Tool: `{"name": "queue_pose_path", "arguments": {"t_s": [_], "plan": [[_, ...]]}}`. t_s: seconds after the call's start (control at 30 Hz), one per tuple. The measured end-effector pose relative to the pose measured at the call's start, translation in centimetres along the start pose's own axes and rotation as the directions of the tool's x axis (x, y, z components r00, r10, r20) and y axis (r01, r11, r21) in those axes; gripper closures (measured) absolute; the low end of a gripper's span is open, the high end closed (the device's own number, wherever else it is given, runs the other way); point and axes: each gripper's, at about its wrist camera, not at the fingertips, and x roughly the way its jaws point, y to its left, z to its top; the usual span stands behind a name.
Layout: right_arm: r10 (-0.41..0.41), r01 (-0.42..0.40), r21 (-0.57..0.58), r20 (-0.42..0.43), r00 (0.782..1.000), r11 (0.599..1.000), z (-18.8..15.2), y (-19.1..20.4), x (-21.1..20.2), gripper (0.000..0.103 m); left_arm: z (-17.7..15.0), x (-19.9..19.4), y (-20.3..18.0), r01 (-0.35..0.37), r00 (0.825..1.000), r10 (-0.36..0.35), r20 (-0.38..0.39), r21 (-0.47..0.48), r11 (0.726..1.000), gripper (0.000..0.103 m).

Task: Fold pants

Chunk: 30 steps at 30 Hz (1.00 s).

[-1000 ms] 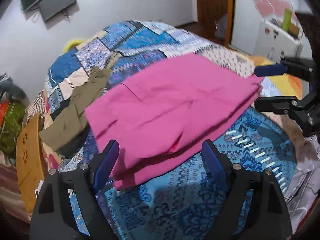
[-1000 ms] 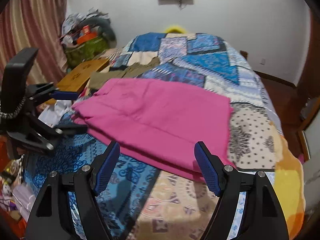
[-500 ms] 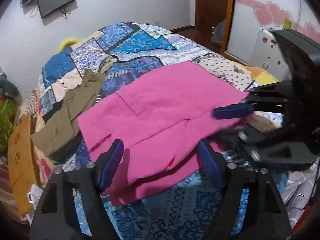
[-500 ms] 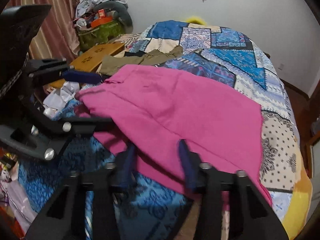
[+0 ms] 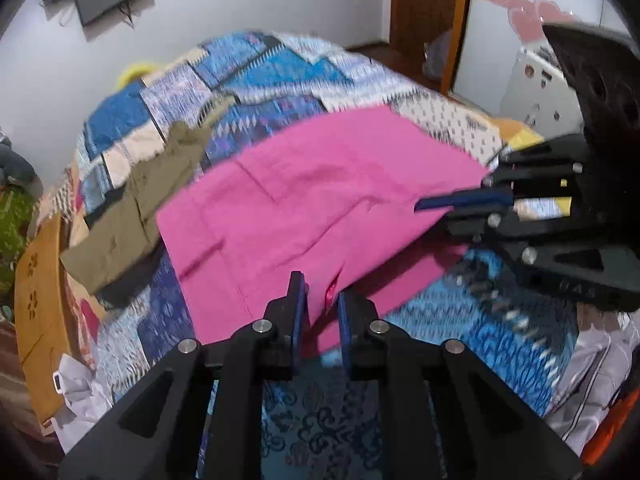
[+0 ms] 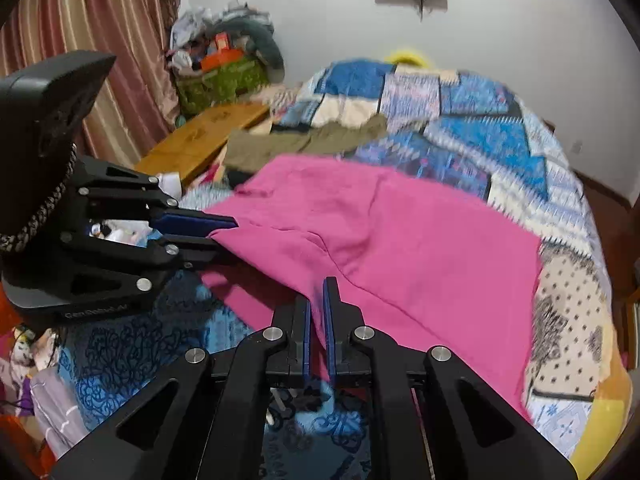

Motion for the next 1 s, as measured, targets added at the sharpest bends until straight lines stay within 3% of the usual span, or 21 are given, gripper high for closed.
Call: {"name": "queue_pose_path", "arguments": {"t_s": [0.1,0.17,0.3,0.47,0.63,0.77,0.87,1.0], "plan": [[0.006,-0.005,0.033,-0.040,0.999,0.999,-0.3,-0.4,0.5,0.089,-0.9,-0.1,0.2,0.013,1.000,-0.013,-0.008,-0.015,1.000,0.082],[0.021,-0.018,0.059,-0.052,0.998,0.998,-0.6,-0.7,0.2,0.079,-1.2,-0.7,0.6,0.032,0.999,-0.032,-0.002,-0.030,0.999,0.079],[0.053,-0.052,0.105,-0.013,0.998,0.993,-0.6,-1.3,-1.7,0.065,-1.4,-2.5,1.3,0.047,0.999,-0.046,0.027,-0.044,0.998,0.069],[0.043,-0.053,0.152,0.069,0.997,0.987,0.4,-1.9,-3.5,0.065,0.0,-4.9,2.4,0.042,0.993,-0.031,0.114,-0.089,0.995,0.057],[0.024,-0.034,0.193,0.056,0.998,0.981,0.9,-2.2,-1.8,0.065,1.9,-3.8,3.3,0.084,0.988,-0.058,0.145,-0.182,0.980,0.048],[0.041,-0.034,0.214,-0.025,0.999,0.976,0.0,-2.5,0.8,0.065,2.0,-0.5,3.7,0.123,0.990,-0.105,0.090,-0.240,0.963,0.048],[0.038,-0.024,0.215,-0.062,0.997,0.976,-1.1,-2.8,1.7,0.065,1.0,2.0,3.3,0.056,0.998,-0.054,0.019,-0.203,0.977,0.047],[0.009,0.001,0.228,-0.042,0.999,0.974,-2.5,-3.9,0.1,0.065,-0.4,1.9,3.9,0.007,1.000,-0.003,0.018,-0.186,0.982,0.042]]}}
